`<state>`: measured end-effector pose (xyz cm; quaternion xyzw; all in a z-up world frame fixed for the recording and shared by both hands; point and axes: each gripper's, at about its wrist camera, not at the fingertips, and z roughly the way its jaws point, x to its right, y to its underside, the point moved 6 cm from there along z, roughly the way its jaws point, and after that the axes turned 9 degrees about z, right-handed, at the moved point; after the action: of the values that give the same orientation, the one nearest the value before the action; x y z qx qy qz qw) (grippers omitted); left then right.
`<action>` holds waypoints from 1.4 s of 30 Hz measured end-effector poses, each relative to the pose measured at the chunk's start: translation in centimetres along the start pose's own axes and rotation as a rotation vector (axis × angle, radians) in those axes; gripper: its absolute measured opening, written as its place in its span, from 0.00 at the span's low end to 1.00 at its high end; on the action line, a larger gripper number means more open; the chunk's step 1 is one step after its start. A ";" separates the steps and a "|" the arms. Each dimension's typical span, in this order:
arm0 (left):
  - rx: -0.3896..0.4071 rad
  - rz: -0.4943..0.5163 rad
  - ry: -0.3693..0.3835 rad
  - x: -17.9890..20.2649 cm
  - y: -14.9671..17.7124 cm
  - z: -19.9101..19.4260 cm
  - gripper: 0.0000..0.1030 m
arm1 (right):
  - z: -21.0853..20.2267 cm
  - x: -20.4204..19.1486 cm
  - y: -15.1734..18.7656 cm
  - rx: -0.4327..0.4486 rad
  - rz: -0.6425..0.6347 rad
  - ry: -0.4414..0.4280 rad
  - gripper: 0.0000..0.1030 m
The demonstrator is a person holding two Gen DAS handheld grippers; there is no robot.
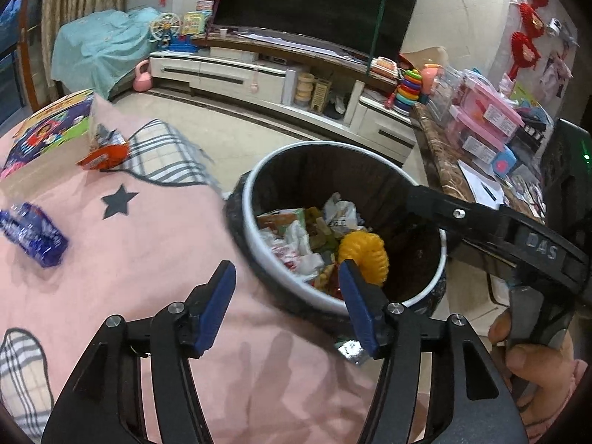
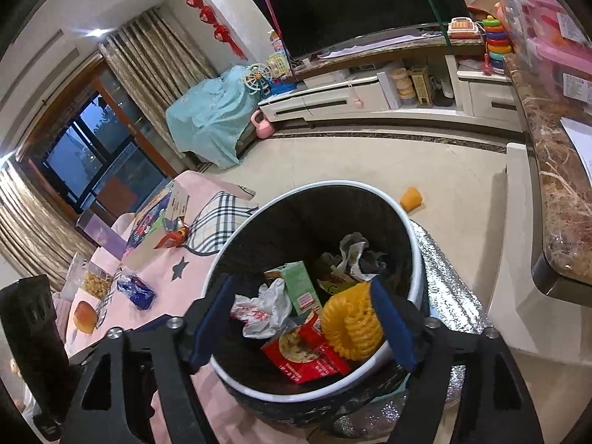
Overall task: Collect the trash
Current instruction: 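Move both tools back to the table toward the blue bag and orange wrapper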
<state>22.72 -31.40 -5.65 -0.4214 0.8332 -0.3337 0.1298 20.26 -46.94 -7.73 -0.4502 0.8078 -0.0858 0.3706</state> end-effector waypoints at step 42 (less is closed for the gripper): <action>0.027 -0.404 -0.215 -17.9 11.9 -8.0 0.69 | 5.7 -15.7 9.1 -0.139 -0.232 -0.153 0.95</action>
<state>22.36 -8.66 -8.85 -0.6109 0.7087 -0.3175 0.1541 23.10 -28.13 -7.91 -0.5704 0.7238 -0.0375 0.3865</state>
